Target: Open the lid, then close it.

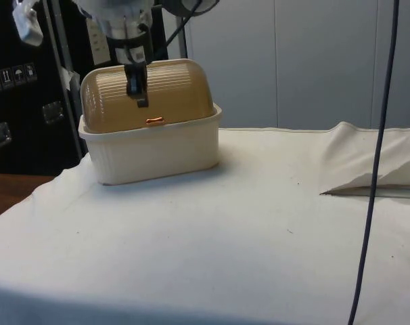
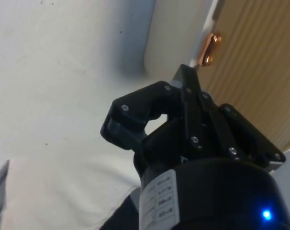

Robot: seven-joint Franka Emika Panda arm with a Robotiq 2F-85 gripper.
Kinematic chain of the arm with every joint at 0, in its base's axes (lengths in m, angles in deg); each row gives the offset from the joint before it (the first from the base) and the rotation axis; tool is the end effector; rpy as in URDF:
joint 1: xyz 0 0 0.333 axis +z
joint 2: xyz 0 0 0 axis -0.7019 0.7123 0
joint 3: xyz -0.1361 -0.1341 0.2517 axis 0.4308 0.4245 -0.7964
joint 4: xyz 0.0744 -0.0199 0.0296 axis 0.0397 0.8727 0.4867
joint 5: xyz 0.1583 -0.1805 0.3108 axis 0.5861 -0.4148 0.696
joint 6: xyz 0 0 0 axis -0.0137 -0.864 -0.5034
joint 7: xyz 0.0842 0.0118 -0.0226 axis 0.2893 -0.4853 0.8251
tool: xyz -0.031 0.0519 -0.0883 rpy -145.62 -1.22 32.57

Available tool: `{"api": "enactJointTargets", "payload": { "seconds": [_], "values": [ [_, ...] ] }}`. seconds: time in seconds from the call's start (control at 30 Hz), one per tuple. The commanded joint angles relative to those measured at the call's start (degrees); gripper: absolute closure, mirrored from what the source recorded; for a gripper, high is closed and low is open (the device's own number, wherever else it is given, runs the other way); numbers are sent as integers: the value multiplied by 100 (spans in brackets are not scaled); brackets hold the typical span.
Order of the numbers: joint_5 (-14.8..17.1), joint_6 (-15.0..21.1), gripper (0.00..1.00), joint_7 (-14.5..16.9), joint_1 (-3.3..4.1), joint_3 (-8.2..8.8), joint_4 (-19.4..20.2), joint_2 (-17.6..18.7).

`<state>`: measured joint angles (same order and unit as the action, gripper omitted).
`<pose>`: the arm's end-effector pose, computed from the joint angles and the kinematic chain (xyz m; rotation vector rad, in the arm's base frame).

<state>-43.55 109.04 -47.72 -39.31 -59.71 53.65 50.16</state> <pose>0.5897 0.0965 0.3501 2.5739 0.4312 0.1974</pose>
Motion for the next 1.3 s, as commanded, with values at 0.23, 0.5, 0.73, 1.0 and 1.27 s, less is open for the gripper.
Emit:
{"api": "enactJointTargets", "payload": {
  "seconds": [0.23,0.5,0.73,1.0,1.27],
  "values": [
    [-527,-189,100,-487,23,-206,0,97],
    [-940,-441,100,-739,69,-315,34,92],
    [-1186,-613,100,-928,40,-470,57,115],
    [-1742,-951,100,-1409,103,-693,23,275],
    [-2126,-1008,100,-1788,74,-808,34,504]
  ]
}}
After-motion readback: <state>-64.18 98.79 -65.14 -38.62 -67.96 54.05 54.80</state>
